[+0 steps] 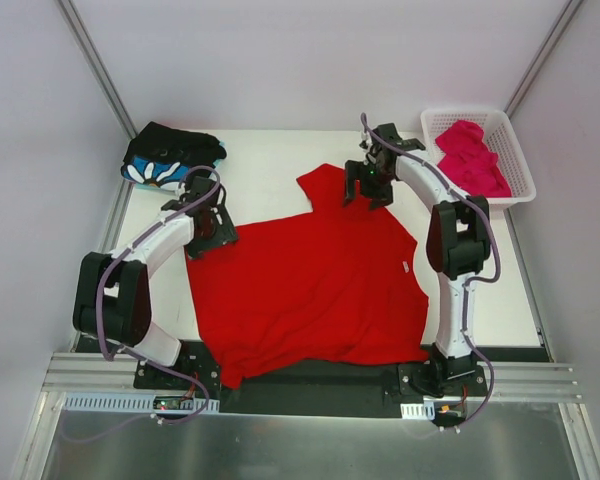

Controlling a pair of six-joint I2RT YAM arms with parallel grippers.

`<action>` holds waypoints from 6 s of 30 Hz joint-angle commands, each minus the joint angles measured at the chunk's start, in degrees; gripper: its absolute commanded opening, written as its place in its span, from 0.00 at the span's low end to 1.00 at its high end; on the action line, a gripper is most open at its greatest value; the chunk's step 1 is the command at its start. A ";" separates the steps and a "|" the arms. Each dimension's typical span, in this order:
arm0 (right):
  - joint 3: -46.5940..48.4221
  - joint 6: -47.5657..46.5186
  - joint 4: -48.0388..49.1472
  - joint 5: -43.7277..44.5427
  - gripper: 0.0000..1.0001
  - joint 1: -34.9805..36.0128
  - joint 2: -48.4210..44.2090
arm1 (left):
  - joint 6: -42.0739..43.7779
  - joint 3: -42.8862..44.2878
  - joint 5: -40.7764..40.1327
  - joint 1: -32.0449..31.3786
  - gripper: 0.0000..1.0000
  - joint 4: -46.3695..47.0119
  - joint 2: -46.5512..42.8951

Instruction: Fold and stack the t-shirts

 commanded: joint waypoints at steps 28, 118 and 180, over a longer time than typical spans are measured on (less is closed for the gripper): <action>5.43 1.45 -1.75 -7.84 0.01 -7.02 11.25 | -1.58 2.70 6.16 1.66 0.34 2.84 8.31; 22.39 30.81 36.83 -37.10 0.96 -16.25 25.84 | 0.00 13.43 15.83 6.05 0.16 3.11 7.88; 26.96 8.22 16.27 -24.01 0.96 -16.34 21.62 | 1.14 13.43 16.10 5.52 0.15 1.61 3.39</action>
